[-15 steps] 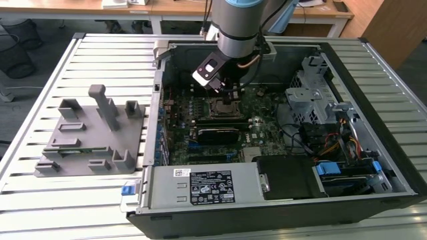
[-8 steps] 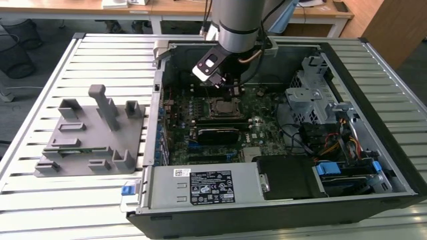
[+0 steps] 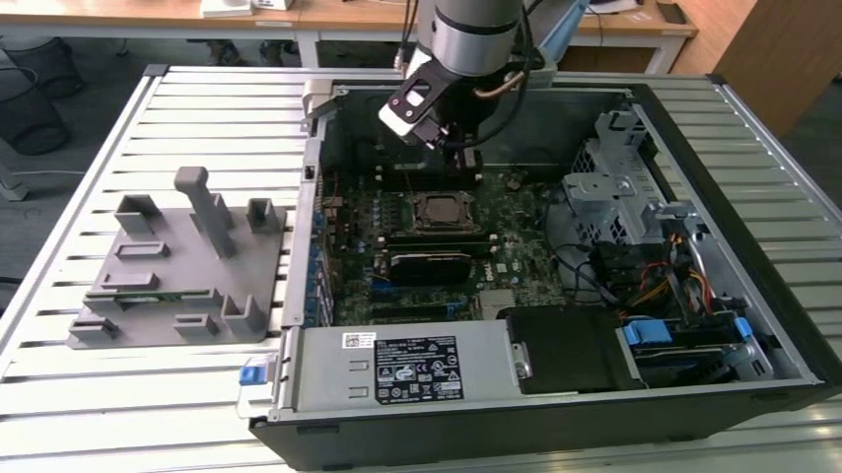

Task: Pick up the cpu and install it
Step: 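Install the first cpu locking lever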

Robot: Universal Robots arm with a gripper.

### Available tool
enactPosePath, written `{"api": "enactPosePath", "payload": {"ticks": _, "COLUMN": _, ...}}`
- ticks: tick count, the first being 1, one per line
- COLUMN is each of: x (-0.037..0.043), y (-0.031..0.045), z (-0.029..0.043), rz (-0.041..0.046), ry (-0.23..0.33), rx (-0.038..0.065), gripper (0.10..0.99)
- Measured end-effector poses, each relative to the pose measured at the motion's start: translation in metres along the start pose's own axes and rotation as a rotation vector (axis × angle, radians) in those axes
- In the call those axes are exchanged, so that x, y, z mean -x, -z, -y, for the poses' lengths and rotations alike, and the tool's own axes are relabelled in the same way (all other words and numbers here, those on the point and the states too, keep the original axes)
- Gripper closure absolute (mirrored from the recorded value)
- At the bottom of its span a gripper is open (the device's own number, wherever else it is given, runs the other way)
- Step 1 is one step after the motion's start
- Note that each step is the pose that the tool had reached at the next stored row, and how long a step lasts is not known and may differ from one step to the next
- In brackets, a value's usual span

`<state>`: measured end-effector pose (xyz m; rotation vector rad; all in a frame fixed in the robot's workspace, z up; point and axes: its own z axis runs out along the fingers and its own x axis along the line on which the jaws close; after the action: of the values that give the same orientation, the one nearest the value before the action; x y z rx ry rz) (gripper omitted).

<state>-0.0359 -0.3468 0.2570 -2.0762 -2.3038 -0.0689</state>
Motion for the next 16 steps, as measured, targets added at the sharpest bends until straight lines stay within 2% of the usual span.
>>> {"api": "enactPosePath", "payload": {"ticks": 3, "x": -0.0008, "y": 0.0127, "z": -0.0001, "rz": 0.0001, "ry": 0.0, "rx": 0.0, "gripper": 0.98}}
{"api": "enactPosePath", "payload": {"ticks": 6, "x": -0.0013, "y": 0.0214, "z": -0.0001, "rz": 0.0001, "ry": 0.0, "rx": 0.0, "gripper": 0.98}}
{"api": "enactPosePath", "payload": {"ticks": 9, "x": -0.0013, "y": 0.0223, "z": -0.0001, "rz": 0.0001, "ry": 0.006, "rx": 0.0, "gripper": 0.98}}
{"api": "enactPosePath", "payload": {"ticks": 16, "x": -0.0013, "y": 0.0223, "z": -0.0001, "rz": -0.0005, "ry": 0.132, "rx": -0.008, "gripper": 0.98}}
